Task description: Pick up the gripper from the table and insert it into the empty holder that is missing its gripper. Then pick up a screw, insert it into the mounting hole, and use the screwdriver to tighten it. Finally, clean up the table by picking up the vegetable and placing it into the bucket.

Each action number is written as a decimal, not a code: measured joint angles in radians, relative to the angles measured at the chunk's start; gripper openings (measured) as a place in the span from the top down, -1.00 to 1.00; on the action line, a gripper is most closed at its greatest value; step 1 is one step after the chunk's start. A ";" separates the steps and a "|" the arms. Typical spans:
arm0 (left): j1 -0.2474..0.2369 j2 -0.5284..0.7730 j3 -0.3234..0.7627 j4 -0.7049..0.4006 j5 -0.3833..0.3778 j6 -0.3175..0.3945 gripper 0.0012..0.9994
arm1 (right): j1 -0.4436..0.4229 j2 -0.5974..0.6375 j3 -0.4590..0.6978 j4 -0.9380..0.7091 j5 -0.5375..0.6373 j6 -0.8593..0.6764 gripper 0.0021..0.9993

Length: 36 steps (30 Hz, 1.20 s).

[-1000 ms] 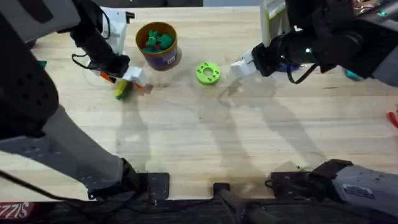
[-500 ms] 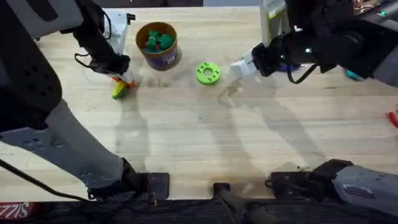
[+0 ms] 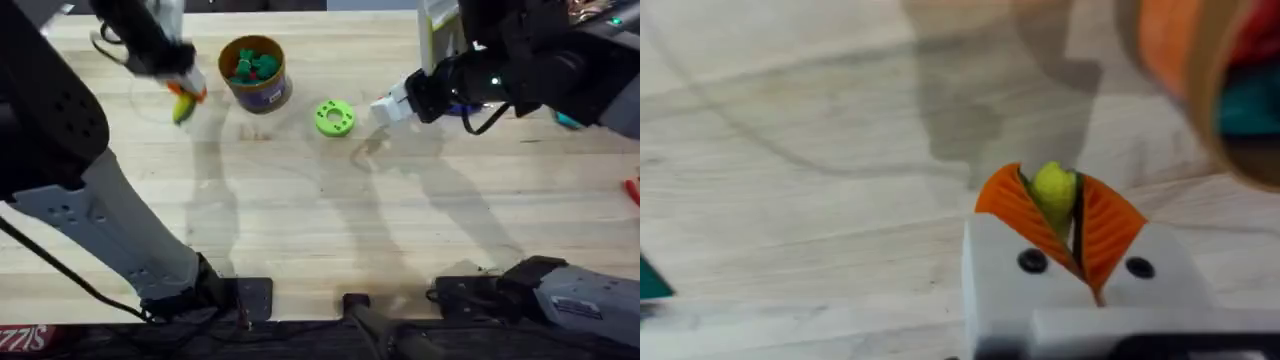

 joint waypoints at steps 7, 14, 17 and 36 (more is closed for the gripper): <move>-0.001 -0.005 0.257 -0.047 0.137 -0.008 0.94 | 0.000 0.000 0.000 -0.011 0.000 0.000 -0.91; -0.021 -0.006 0.305 -0.003 0.337 -0.012 0.94 | 0.000 0.000 0.000 -0.027 0.000 0.000 -0.91; -0.047 -0.006 0.305 0.009 0.380 -0.013 0.94 | 0.000 0.000 0.000 -0.027 0.000 0.000 -0.91; -0.172 0.116 0.306 0.051 0.273 -0.013 0.46 | 0.000 0.000 0.000 -0.027 0.000 0.000 -0.91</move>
